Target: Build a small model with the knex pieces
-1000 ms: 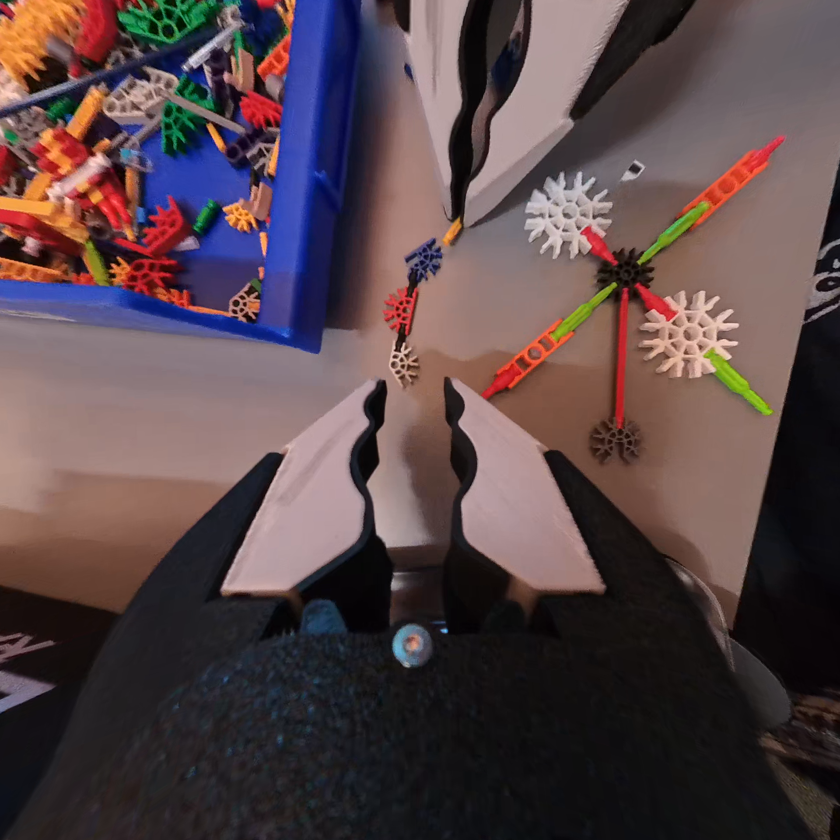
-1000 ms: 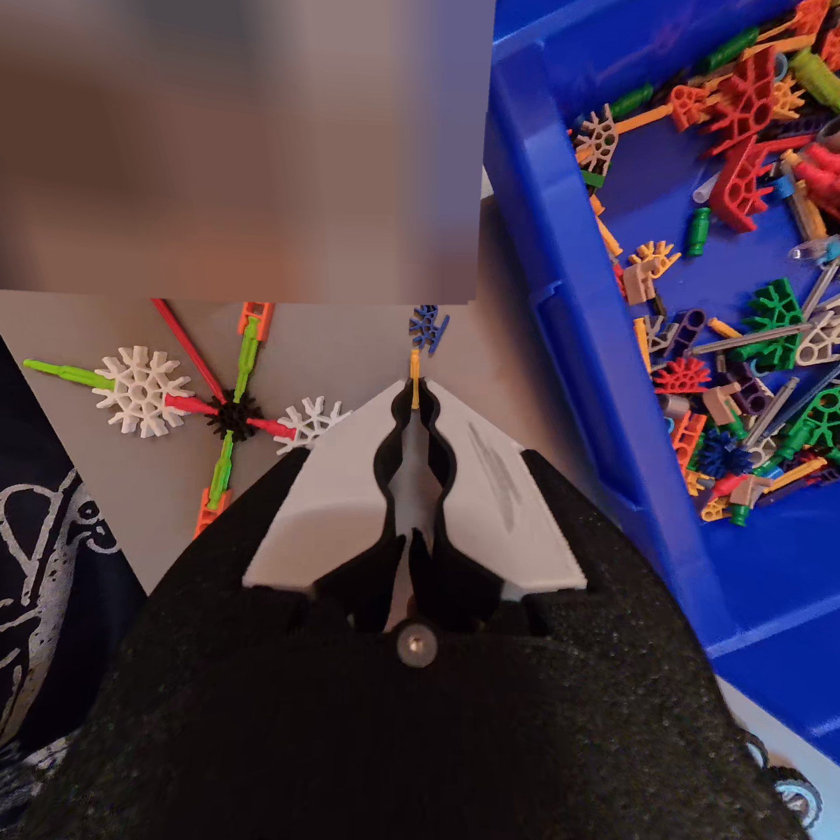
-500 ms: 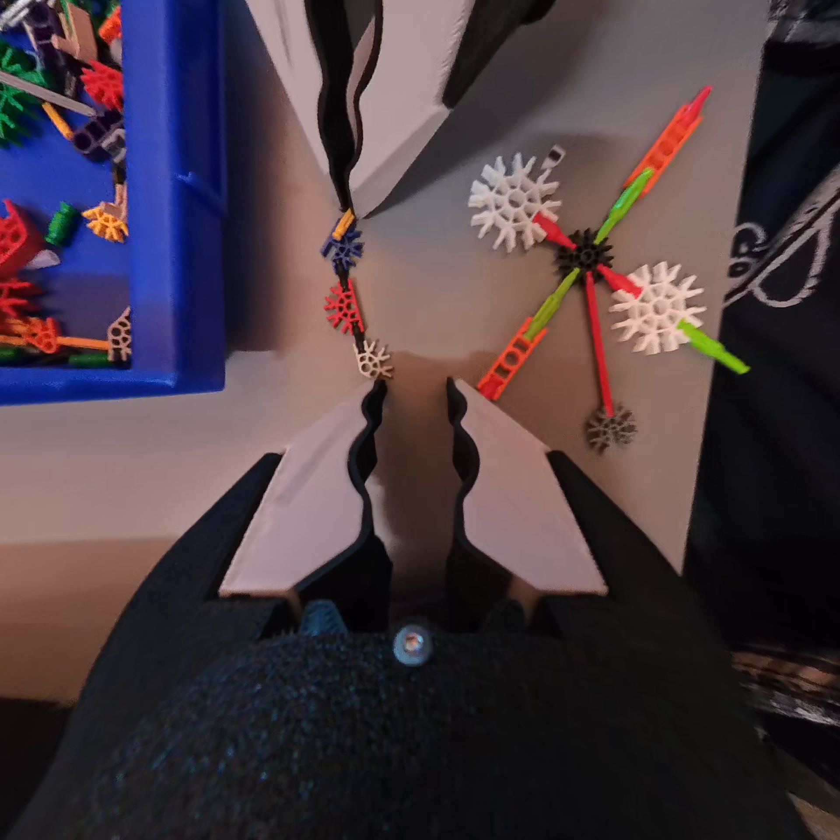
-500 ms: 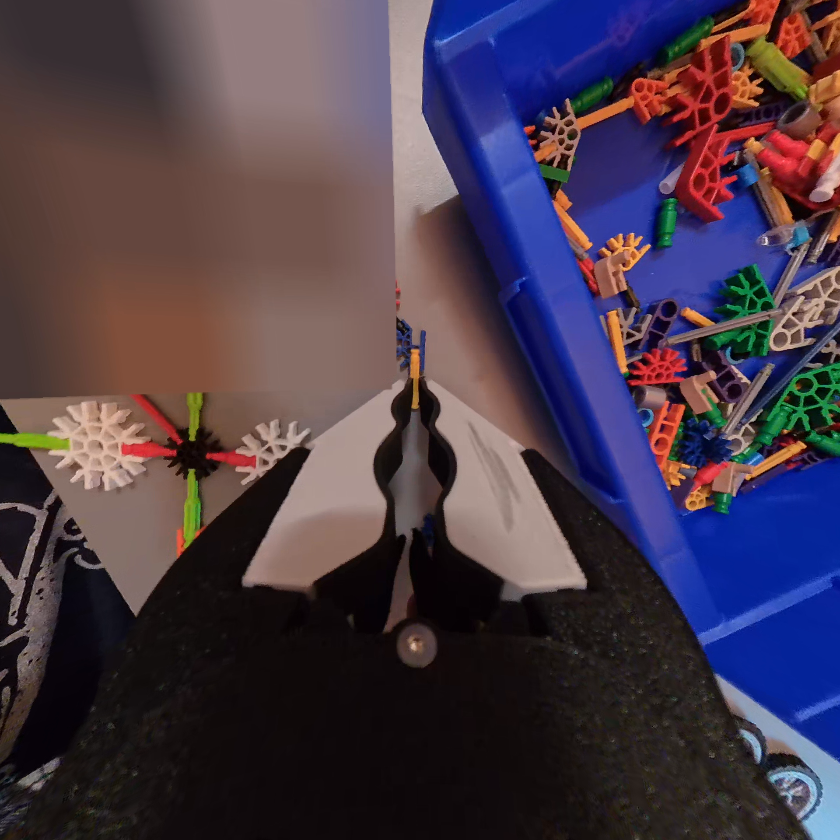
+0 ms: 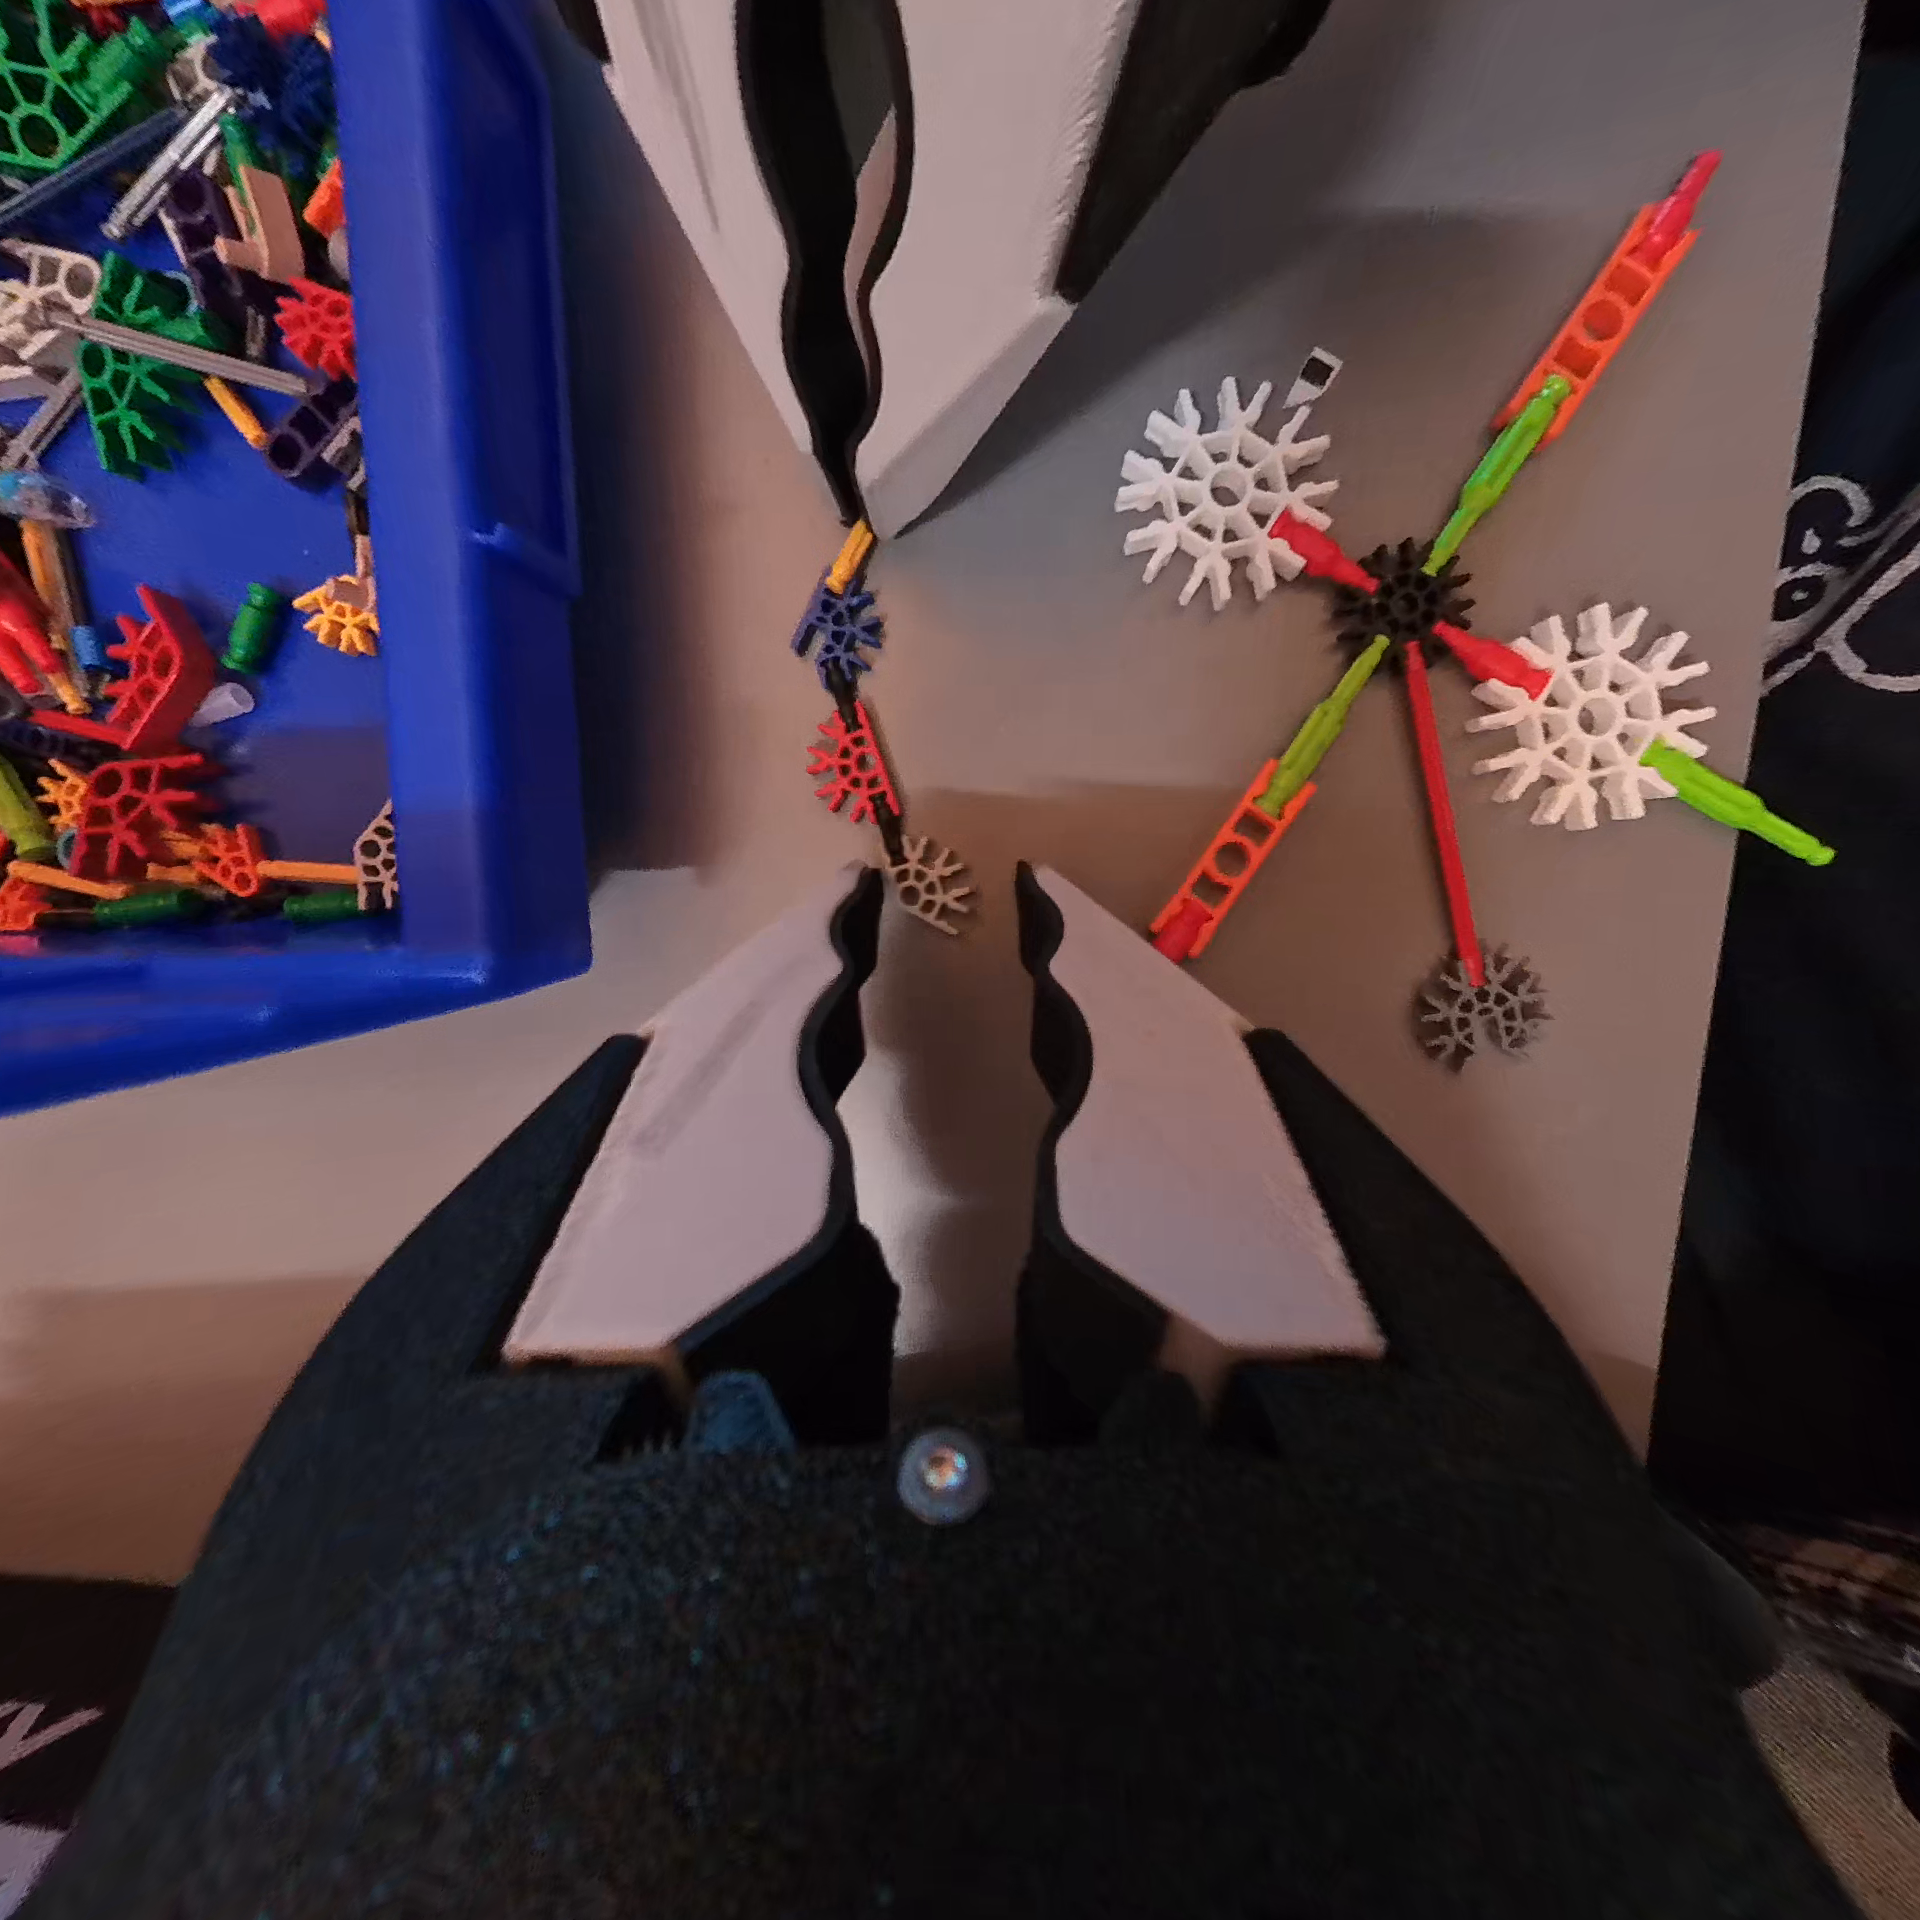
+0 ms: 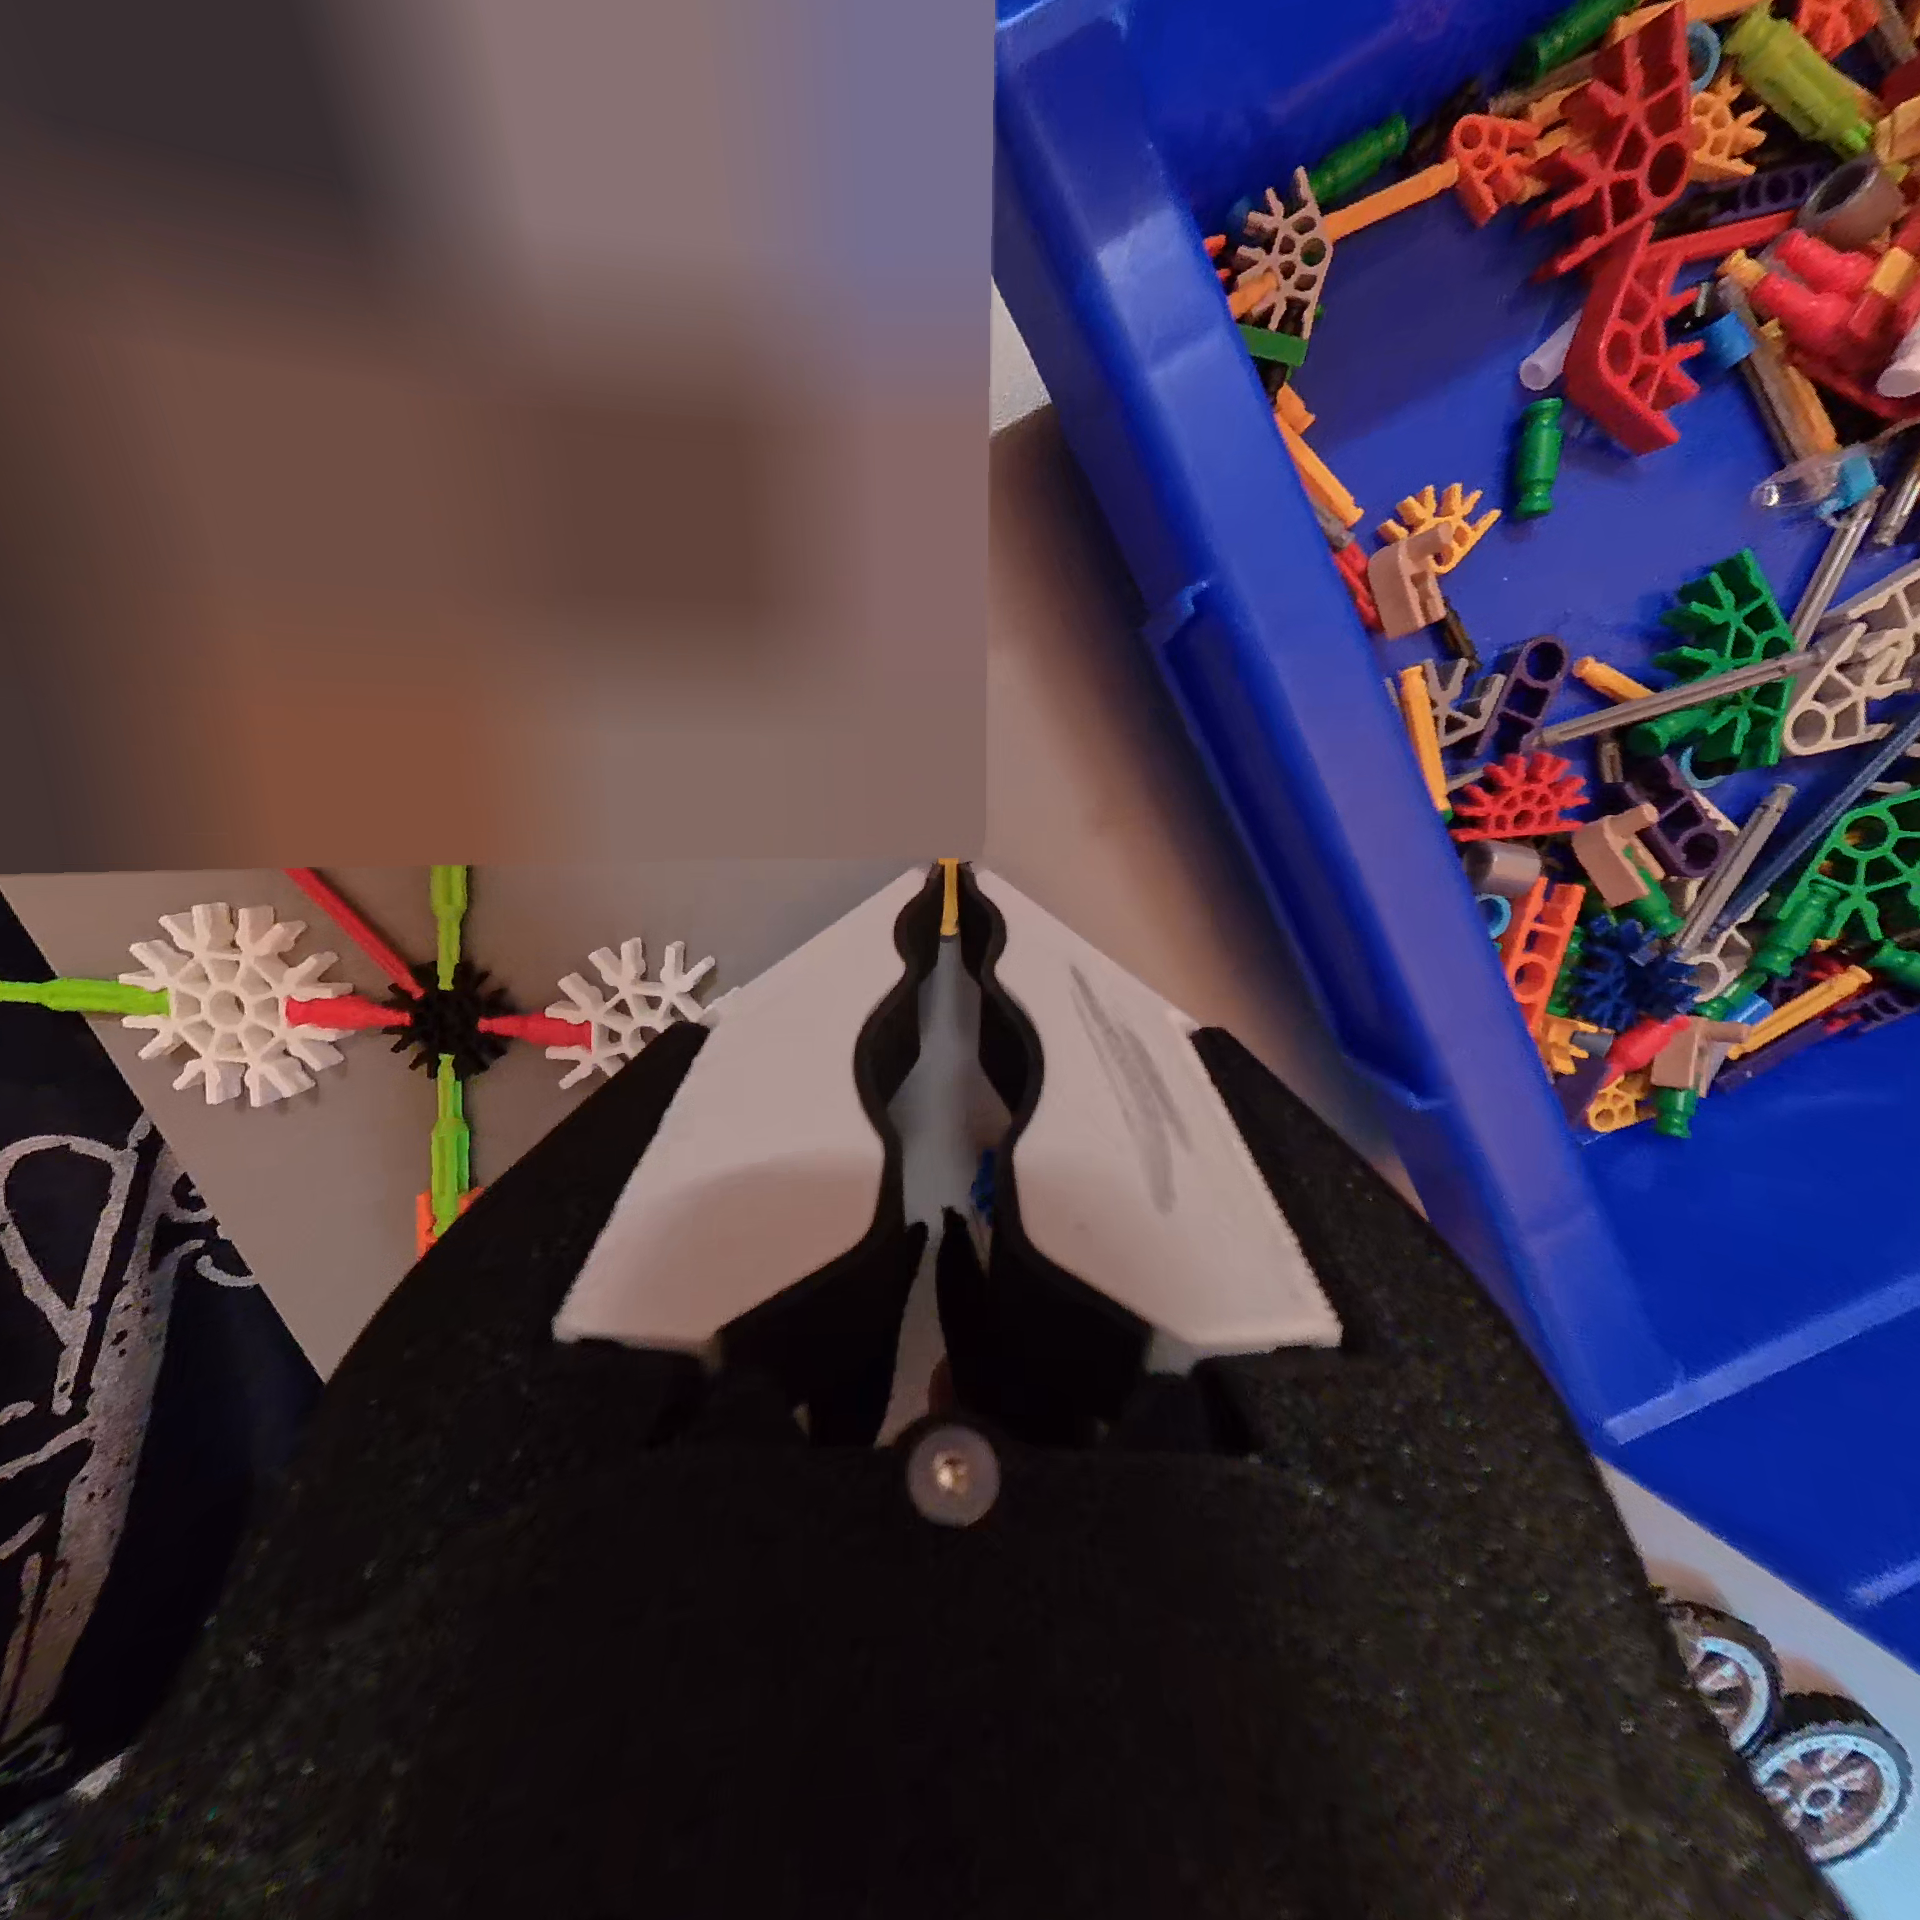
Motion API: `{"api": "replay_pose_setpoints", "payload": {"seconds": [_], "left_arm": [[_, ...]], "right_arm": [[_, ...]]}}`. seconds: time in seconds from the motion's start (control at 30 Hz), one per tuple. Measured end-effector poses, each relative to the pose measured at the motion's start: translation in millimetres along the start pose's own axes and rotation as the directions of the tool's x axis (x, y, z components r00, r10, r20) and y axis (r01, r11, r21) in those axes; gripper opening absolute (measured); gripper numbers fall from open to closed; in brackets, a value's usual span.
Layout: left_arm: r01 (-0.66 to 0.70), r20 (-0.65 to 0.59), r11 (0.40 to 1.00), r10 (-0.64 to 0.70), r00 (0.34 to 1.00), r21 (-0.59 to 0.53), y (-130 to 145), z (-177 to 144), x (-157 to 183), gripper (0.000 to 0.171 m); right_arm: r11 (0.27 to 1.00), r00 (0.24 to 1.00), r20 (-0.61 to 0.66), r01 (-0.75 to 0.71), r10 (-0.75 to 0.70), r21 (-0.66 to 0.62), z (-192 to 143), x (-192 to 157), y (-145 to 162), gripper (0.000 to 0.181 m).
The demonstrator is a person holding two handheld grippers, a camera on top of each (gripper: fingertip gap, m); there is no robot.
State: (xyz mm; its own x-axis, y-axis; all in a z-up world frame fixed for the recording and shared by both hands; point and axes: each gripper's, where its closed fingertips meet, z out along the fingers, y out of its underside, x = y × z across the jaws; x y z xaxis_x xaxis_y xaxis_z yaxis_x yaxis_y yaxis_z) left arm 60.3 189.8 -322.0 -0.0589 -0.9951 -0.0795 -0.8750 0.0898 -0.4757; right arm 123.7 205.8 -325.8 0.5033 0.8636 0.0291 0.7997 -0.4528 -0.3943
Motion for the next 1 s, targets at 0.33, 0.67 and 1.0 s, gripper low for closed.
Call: {"api": "replay_pose_setpoints", "payload": {"seconds": [0.33,0.67,1.0], "left_arm": [[-0.009,0.000,1.000,0.009,1.000,0.004,-1.4,1.6,0.0,0.026],[-0.023,0.009,1.000,0.022,1.000,0.013,-3.5,4.6,-1.3,0.020],[-0.023,0.008,1.000,0.023,1.000,0.014,-3.8,5.1,-0.6,0.019]], "right_arm": [[1.000,1.000,-0.002,0.013,-0.013,0.021,-3.2,0.3,-4.6,0.010],[0.997,1.000,0.009,0.021,-0.022,0.071,-0.9,0.3,-15.2,0.000],[0.997,1.000,0.017,0.019,-0.020,0.069,2.2,-0.6,-13.6,0.000]]}}
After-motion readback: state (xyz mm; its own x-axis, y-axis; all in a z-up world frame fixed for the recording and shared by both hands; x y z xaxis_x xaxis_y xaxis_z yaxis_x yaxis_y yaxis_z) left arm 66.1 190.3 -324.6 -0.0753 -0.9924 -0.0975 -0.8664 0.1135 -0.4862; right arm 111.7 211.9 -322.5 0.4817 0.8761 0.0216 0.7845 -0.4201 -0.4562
